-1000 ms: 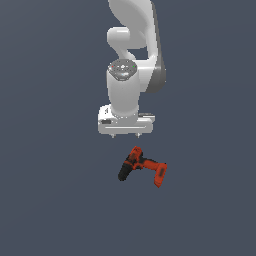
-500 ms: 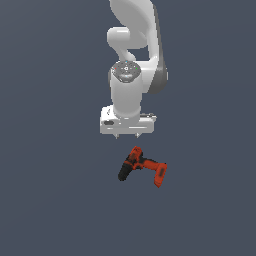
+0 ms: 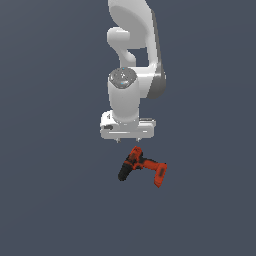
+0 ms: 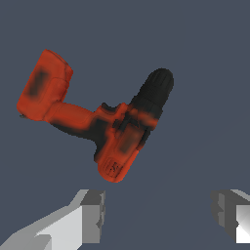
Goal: Pick up the object and move it to a goal position.
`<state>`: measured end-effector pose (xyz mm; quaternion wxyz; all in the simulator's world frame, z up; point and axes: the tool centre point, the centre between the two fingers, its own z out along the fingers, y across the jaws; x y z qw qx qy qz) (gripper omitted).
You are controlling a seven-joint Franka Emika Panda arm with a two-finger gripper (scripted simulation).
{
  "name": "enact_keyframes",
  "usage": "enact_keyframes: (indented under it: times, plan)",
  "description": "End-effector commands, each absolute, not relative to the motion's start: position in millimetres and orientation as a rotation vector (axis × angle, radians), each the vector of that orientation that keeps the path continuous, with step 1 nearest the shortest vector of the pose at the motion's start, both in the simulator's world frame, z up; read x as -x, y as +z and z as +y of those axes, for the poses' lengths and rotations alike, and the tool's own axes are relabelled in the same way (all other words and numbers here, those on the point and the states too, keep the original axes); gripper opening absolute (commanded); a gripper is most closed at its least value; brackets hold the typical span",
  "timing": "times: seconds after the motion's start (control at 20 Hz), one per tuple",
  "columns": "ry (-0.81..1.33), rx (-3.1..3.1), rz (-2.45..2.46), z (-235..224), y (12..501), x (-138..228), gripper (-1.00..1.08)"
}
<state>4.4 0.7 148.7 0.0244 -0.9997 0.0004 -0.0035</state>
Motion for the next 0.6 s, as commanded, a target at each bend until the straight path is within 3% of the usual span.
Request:
enact_keyframes:
  times: [0.0, 0.55]
  plan:
    - [-0.039, 3.067, 0.034, 2.4, 140.6, -10.2, 0.68]
    - [-0.242, 2.858, 0.317, 5.4, 93.6, -49.6, 0.68]
